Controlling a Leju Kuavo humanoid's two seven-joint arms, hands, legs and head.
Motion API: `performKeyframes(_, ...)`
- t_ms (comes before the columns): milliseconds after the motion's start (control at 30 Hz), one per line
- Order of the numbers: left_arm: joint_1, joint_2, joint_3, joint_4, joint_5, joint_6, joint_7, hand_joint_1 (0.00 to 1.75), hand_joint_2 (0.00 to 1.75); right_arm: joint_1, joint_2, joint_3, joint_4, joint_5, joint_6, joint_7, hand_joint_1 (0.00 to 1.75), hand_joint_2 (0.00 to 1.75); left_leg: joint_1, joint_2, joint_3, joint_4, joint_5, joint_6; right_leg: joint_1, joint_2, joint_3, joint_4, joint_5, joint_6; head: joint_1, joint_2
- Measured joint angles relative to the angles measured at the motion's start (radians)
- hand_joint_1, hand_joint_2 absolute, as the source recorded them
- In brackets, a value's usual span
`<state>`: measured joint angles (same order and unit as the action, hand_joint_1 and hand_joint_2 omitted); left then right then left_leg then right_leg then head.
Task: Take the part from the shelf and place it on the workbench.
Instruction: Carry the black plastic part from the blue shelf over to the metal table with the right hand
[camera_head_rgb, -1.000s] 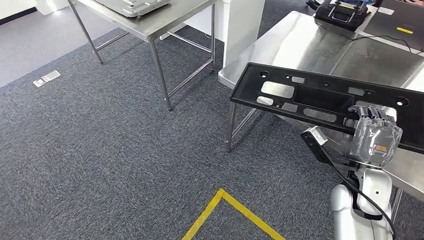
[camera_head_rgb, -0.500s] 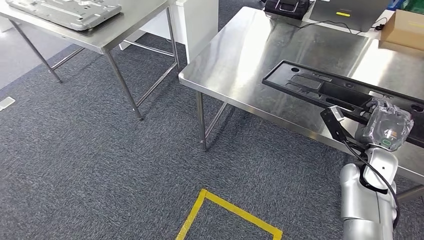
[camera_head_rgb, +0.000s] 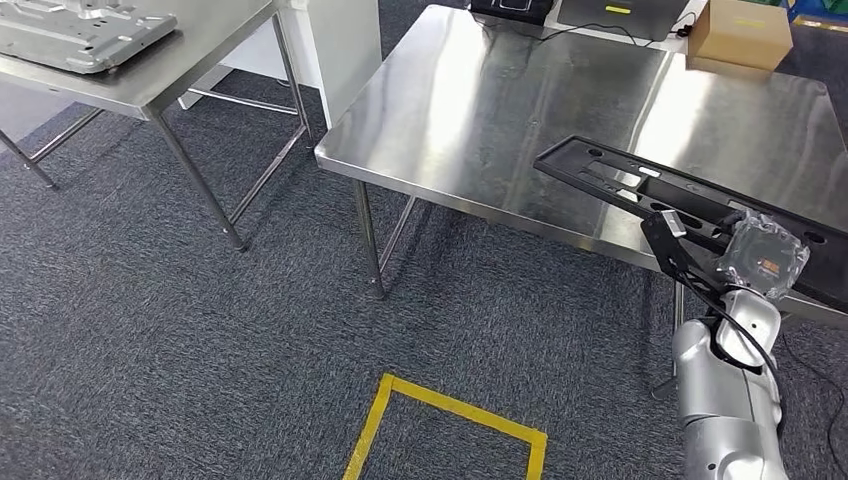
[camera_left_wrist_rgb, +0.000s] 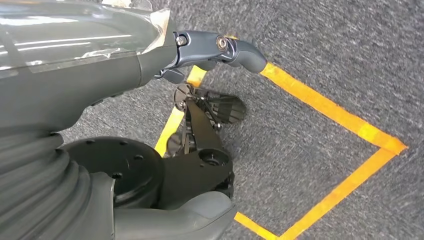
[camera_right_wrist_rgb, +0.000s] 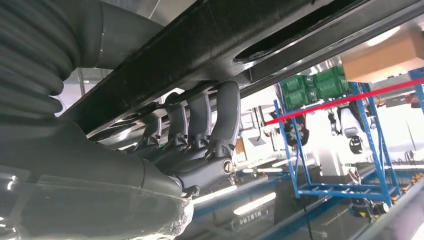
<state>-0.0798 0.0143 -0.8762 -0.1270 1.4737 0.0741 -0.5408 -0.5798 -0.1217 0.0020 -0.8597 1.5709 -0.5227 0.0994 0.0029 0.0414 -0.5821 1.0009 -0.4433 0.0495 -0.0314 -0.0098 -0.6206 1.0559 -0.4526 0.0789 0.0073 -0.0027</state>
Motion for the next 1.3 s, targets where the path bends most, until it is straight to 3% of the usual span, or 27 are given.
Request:
performKeyframes(67,-0.002,0.004,0.000,0.000,0.002,-0.008,0.002,0.00,1.75,-0.008,0.002,0.007,0.030,0.000,-0.013,0.002,1.75,1.75,-0.005,0.003,-0.003,0.007,-0.005,-0.004,-0.003,-0.005,0.034,-0.059,0.016,-0.008,-0.002,0.000)
performKeyframes(133,-0.002,0.008,-0.003,0.000,0.003,-0.014,0.002,0.00,1.75,-0.012,0.006,0.015,0.054,0.000,-0.018,0.003,1.75,1.75,-0.006,0.002,-0.006,0.010,-0.005,0.009,-0.008,-0.001,0.034,-0.059,0.021,-0.015,-0.004,0.000)
performKeyframes(200,-0.002,0.012,-0.008,0.000,0.003,-0.019,0.001,0.00,1.75,-0.019,0.010,0.021,0.072,0.000,-0.018,0.004,1.75,1.75,-0.006,0.000,-0.006,0.009,-0.003,0.015,-0.013,-0.001,0.033,-0.062,0.024,-0.012,-0.006,0.000)
performKeyframes(233,-0.002,0.015,-0.011,0.000,0.002,-0.022,0.000,0.00,1.75,-0.023,0.012,0.024,0.080,0.000,-0.019,0.004,1.75,1.75,-0.008,0.000,-0.002,0.001,-0.001,0.015,-0.017,-0.001,0.036,-0.068,0.027,-0.010,-0.007,0.000)
performKeyframes(300,-0.003,0.016,-0.017,0.000,0.001,-0.027,0.000,0.00,1.75,-0.029,0.015,0.027,0.092,0.000,-0.022,0.004,1.75,1.75,-0.004,0.002,0.036,-0.063,0.025,0.022,-0.011,-0.001,0.042,-0.076,0.029,-0.011,-0.011,0.000)
performKeyframes(333,-0.004,0.016,-0.020,0.000,0.001,-0.029,0.000,0.00,1.75,-0.032,0.016,0.030,0.098,0.000,-0.024,0.004,1.75,1.75,0.000,0.004,0.058,-0.099,0.042,0.027,-0.007,0.001,0.037,-0.064,0.022,-0.014,-0.011,0.000)
performKeyframes(400,-0.006,0.015,-0.023,0.000,0.000,-0.031,0.000,0.00,1.75,-0.041,0.013,0.035,0.113,0.000,-0.030,0.004,1.75,1.75,0.010,0.007,0.081,-0.137,0.061,0.026,-0.005,0.007,-0.007,0.022,-0.014,-0.019,-0.011,0.000)
performKeyframes(467,-0.007,0.011,-0.024,0.000,0.000,-0.032,0.002,0.00,1.75,-0.045,0.009,0.039,0.127,0.000,-0.034,0.004,1.75,1.75,0.021,0.008,0.081,-0.137,0.061,0.011,-0.012,0.010,-0.065,0.129,-0.047,-0.011,-0.010,0.000)
performKeyframes(500,-0.006,0.009,-0.025,0.000,0.000,-0.033,0.003,0.00,1.75,-0.044,0.008,0.040,0.135,0.000,-0.035,0.007,1.75,1.75,0.029,0.007,0.079,-0.132,0.057,0.000,-0.019,0.009,-0.077,0.145,-0.044,0.001,-0.010,0.000)
performKeyframes(533,-0.005,0.006,-0.025,0.000,0.000,-0.033,0.004,0.00,1.75,-0.044,0.008,0.042,0.141,0.000,-0.035,0.010,1.75,1.75,0.039,0.006,0.076,-0.123,0.051,-0.014,-0.028,0.008,-0.070,0.124,-0.027,0.017,-0.010,0.000)
performKeyframes(600,-0.005,0.006,-0.025,0.000,0.000,-0.032,0.006,0.00,1.75,-0.045,0.008,0.047,0.153,0.000,-0.037,0.015,1.75,1.75,0.059,0.006,0.063,-0.084,0.029,-0.050,-0.044,0.002,-0.019,0.013,0.023,0.056,-0.009,0.000)
performKeyframes(633,-0.006,0.009,-0.025,0.001,0.000,-0.031,0.007,0.00,1.75,-0.048,0.008,0.050,0.158,0.000,-0.039,0.015,1.75,1.75,0.065,0.007,0.053,-0.057,0.014,-0.068,-0.048,0.001,-0.002,-0.023,0.033,0.062,-0.003,0.000)
performKeyframes(667,-0.006,0.013,-0.026,0.001,0.001,-0.031,0.007,0.00,1.75,-0.049,0.009,0.052,0.162,0.000,-0.041,0.016,1.75,1.75,0.066,0.008,0.041,-0.034,0.000,-0.084,-0.050,0.001,0.004,-0.034,0.032,0.055,0.000,0.000)
performKeyframes(733,-0.006,0.017,-0.027,0.001,0.002,-0.031,0.008,0.00,1.75,-0.049,0.009,0.056,0.170,0.000,-0.045,0.019,1.75,1.75,0.066,0.010,0.028,-0.009,-0.018,-0.103,-0.049,0.008,-0.011,-0.004,0.014,0.021,-0.003,0.000)
performKeyframes(767,-0.006,0.017,-0.027,0.001,0.002,-0.031,0.008,0.00,1.75,-0.048,0.008,0.057,0.172,0.000,-0.045,0.021,1.75,1.75,0.065,0.011,0.027,-0.008,-0.021,-0.107,-0.048,0.010,-0.017,0.009,0.010,0.008,-0.010,0.000)
performKeyframes(833,-0.007,0.016,-0.031,0.000,0.003,-0.031,0.009,0.00,1.75,-0.047,0.008,0.059,0.174,0.000,-0.046,0.023,1.75,1.75,0.066,-0.002,0.012,0.031,-0.052,-0.107,-0.041,0.016,-0.023,0.016,0.006,-0.005,-0.022,0.000)
performKeyframes(900,-0.008,0.016,-0.035,0.000,0.003,-0.031,0.009,0.00,1.75,-0.050,0.008,0.062,0.174,0.000,-0.047,0.023,1.75,1.75,0.060,-0.018,-0.036,0.128,-0.106,-0.096,-0.030,0.020,-0.022,0.016,0.005,-0.013,-0.029,0.000)
performKeyframes(967,-0.006,0.016,-0.040,0.000,0.002,-0.032,0.010,0.00,1.75,-0.051,0.008,0.064,0.174,0.000,-0.047,0.023,1.75,1.75,0.045,-0.024,-0.112,0.262,-0.152,-0.079,-0.016,0.023,-0.022,0.014,0.004,-0.015,-0.030,0.000)
performKeyframes(1000,-0.005,0.016,-0.042,0.000,0.002,-0.032,0.011,0.00,1.75,-0.051,0.007,0.065,0.174,0.000,-0.047,0.023,1.75,1.75,0.035,-0.026,-0.146,0.313,-0.161,-0.064,-0.005,0.027,-0.022,0.014,0.003,-0.016,-0.030,0.000)
performKeyframes(1033,-0.004,0.016,-0.044,0.000,0.001,-0.033,0.011,0.00,1.75,-0.051,0.007,0.065,0.175,0.000,-0.047,0.023,1.75,1.75,0.021,-0.029,-0.163,0.325,-0.150,-0.043,0.007,0.030,-0.021,0.014,0.003,-0.018,-0.030,0.000)
performKeyframes(1100,-0.004,0.016,-0.046,0.000,0.001,-0.033,0.012,0.00,1.75,-0.050,0.008,0.066,0.175,0.000,-0.048,0.023,1.75,1.75,-0.015,-0.040,-0.140,0.239,-0.086,0.018,0.032,0.039,-0.020,0.009,0.004,-0.027,-0.031,0.000)
performKeyframes(1133,-0.004,0.022,-0.047,0.001,0.001,-0.032,0.012,0.00,1.75,-0.048,0.009,0.067,0.175,0.000,-0.049,0.023,1.75,1.75,-0.038,-0.051,-0.112,0.171,-0.052,0.062,0.036,0.042,-0.018,0.006,0.006,-0.033,-0.029,0.000)
performKeyframes(1167,-0.003,0.027,-0.047,0.002,0.001,-0.033,0.012,0.00,1.75,-0.046,0.011,0.068,0.175,0.000,-0.050,0.023,1.75,1.75,-0.055,-0.051,-0.086,0.116,-0.028,0.099,0.044,0.043,-0.016,0.002,0.007,-0.038,-0.022,0.000)
performKeyframes(1200,-0.003,0.032,-0.049,0.004,0.000,-0.033,0.012,0.00,1.75,-0.043,0.010,0.068,0.176,0.000,-0.051,0.023,1.75,1.75,-0.069,-0.049,-0.066,0.077,-0.014,0.125,0.042,0.043,-0.012,-0.002,0.007,-0.041,-0.015,0.000)
performKeyframes(1233,-0.003,0.037,-0.049,0.005,-0.001,-0.033,0.012,0.00,1.75,-0.040,0.010,0.069,0.177,0.000,-0.052,0.023,1.75,1.75,-0.078,-0.046,-0.052,0.054,-0.008,0.141,0.038,0.041,-0.008,-0.005,0.007,-0.042,-0.010,0.000)
performKeyframes(1300,-0.003,0.037,-0.051,0.006,-0.002,-0.031,0.012,0.00,1.75,-0.036,0.009,0.069,0.178,0.000,-0.055,0.023,1.75,1.75,-0.085,-0.037,-0.033,0.026,-0.001,0.140,0.031,0.043,0.003,-0.017,0.007,-0.039,-0.012,0.000)
